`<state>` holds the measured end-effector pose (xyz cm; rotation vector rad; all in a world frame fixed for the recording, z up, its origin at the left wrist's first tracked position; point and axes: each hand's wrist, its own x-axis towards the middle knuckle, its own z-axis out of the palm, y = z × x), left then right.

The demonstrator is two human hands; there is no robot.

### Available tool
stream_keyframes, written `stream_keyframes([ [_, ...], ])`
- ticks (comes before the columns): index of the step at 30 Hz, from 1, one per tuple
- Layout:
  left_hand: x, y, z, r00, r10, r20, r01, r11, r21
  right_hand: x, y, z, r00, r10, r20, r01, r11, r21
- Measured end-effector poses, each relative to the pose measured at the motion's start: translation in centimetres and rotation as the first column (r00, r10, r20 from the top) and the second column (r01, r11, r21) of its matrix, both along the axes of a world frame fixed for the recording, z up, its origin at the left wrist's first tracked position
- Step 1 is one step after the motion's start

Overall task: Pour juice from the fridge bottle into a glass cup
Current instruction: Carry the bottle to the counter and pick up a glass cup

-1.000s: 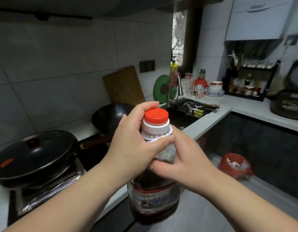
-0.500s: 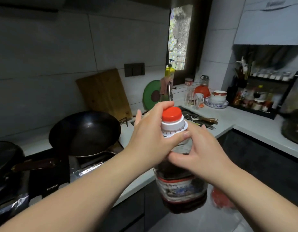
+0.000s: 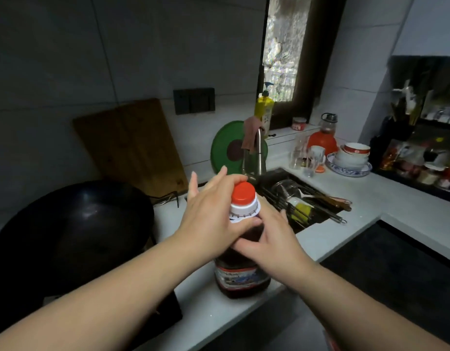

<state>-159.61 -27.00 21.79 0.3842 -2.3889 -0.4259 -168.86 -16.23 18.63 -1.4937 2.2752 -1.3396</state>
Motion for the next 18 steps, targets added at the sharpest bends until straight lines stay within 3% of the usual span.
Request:
stream_keyframes([
  [7,-3.2,-4.7,-3.2,0.966,0.21,0.151,-0.218,0.975,0.034,-4.5,-7.5,-4.1,0.961,0.135,0.243,-0.145,0.989,0.026],
  [12,-4.1,-5.9,-5.2,0.884,0.399,0.242,-0.421,0.906,0.043,-6.6,-11.0,-6.2,0.924,0.288,0.251,-0.319,0.943,0.092],
  [18,-5.7,-6.5,-6.5,0.799,0.538,0.268,-0.57,0.82,0.052,-8.6,-13.6,-8.0,0.826,0.454,0.334,-0.498,0.866,0.054],
])
